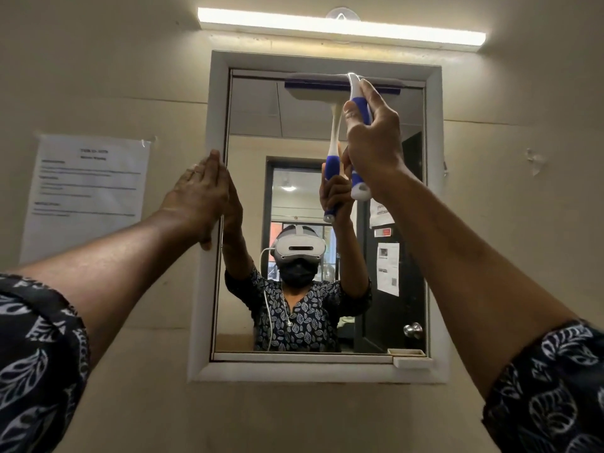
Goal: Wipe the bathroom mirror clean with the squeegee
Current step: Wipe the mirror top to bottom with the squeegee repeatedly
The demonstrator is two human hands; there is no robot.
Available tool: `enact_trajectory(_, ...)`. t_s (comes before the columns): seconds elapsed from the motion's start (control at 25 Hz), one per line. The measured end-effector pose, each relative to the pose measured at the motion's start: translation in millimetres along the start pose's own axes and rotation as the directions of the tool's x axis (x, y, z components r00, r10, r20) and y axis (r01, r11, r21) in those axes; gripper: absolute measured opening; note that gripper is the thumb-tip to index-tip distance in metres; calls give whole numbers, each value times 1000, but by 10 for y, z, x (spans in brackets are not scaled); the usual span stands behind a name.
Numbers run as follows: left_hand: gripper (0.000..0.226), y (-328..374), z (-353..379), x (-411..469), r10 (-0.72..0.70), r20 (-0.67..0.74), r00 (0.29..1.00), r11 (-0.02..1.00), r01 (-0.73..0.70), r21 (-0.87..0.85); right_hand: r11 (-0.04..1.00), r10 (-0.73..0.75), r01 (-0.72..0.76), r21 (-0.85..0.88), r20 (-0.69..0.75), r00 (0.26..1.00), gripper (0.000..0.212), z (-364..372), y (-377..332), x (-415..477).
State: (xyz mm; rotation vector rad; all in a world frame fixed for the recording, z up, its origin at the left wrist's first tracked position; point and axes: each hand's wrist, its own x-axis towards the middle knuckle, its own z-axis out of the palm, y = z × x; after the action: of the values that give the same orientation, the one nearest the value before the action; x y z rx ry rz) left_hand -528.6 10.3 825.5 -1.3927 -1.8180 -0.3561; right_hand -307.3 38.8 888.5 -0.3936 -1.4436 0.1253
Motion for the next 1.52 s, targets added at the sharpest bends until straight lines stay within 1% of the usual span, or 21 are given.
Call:
enact_trajectory(0.12,133,-6,-18,-27,1,3,1000,1000,-1,-10,1000,30,-30,0,63,998,49,-90,-27,-174)
enact_trajectory(0.2,134,0,-32,-36,2,-1,1000,1000,-2,-9,997,72,-72,-4,101,992,49,-147,30,-482)
enact_trajectory(0.28,135,8,-47,-36,0,2,1000,1000,0,-3,993,121,-121,-12,122,985,47,-192,149,-870)
enact_trajectory(0.36,137,7,-46,-34,0,10,1000,1000,0,7,983,177,-180,16,130,976,48,-214,224,-1237)
enact_trajectory(0.48,139,-3,-45,-27,5,5,1000,1000,-5,20,966,248,-256,47,136,959,50,-186,241,-1604)
enact_trajectory(0.64,141,-3,-41,-30,10,5,1000,1000,-10,21,961,275,-277,6,119,954,51,-175,167,-1743)
enact_trajectory(0.88,142,-11,-45,-39,21,-5,1000,1000,-21,4,944,330,-324,-61,171,929,50,-256,20,-1670)
enact_trajectory(1.04,142,-14,-54,-50,23,-5,1000,1000,-23,7,916,401,-391,-92,198,894,50,-322,103,-2191)
enact_trajectory(1.24,139,-17,-54,-44,26,-26,999,999,-27,-22,834,552,-539,-121,189,812,50,-372,203,-2925)
enact_trajectory(1.44,141,-19,-54,-40,29,-27,999,999,-29,-22,817,575,-554,-158,158,803,50,-391,209,-3077)
enact_trajectory(1.52,142,-6,-67,-47,29,-23,999,999,-30,-28,804,593,-569,-175,161,789,49,-399,208,-3079)
